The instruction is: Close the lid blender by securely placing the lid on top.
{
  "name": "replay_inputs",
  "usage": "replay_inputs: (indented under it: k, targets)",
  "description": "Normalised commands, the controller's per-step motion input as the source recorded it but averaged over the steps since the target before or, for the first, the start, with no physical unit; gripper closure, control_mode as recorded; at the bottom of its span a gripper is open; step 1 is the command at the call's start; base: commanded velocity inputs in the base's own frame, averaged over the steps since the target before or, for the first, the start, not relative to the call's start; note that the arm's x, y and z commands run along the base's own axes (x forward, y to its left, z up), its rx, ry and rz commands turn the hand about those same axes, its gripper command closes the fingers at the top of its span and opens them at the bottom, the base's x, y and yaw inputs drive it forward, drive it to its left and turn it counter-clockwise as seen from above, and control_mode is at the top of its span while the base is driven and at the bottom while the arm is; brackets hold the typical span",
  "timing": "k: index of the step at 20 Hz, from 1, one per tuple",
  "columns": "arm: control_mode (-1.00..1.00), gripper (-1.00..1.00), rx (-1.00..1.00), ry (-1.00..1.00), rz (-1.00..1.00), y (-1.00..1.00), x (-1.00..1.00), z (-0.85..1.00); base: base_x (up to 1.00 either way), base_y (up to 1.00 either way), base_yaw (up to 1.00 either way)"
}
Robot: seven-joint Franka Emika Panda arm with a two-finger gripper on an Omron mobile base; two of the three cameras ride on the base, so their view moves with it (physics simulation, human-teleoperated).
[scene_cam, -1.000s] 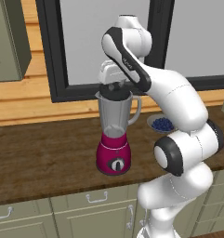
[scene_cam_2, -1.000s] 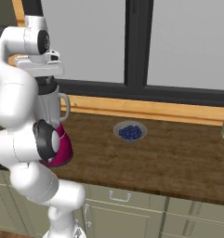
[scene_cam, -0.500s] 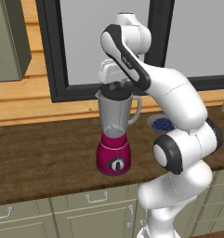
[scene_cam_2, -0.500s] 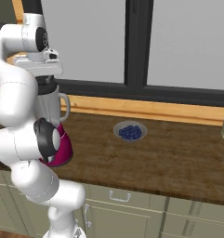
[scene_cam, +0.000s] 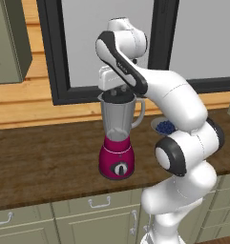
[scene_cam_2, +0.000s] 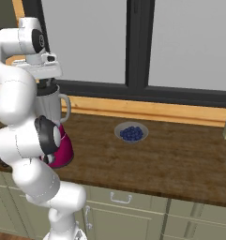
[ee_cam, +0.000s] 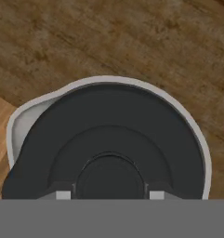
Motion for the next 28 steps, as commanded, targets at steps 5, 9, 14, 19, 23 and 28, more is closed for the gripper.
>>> replay_inputs:
  k: [5, 9, 14, 19, 23, 28]
  targets:
    - [-1.0, 1.0, -0.08, 0.06, 0.0, 0.0, -0.16, -0.54, 0.0, 0.0, 0.0]
    - [-1.0, -1.0, 0.0, 0.0, 0.0, 0.0, -0.37, -0.39, 0.0, 0.0, 0.0]
    - [-1.0, -1.0, 0.0, -0.03, 0.0, 0.0, -0.04, -0.09, 0.0, 0.0, 0.0]
    - [-1.0, -1.0, 0.0, -0.09, 0.0, 0.0, -0.04, 0.0, 0.0, 0.0, 0.0]
    - [-1.0, -1.0, 0.0, -0.15, 0.0, 0.01, -0.1, 0.02, 0.0, 0.0, 0.0]
    - [-1.0, -1.0, 0.1, -0.26, 0.0, -0.22, -0.55, 0.21, 0.0, 0.0, 0.0]
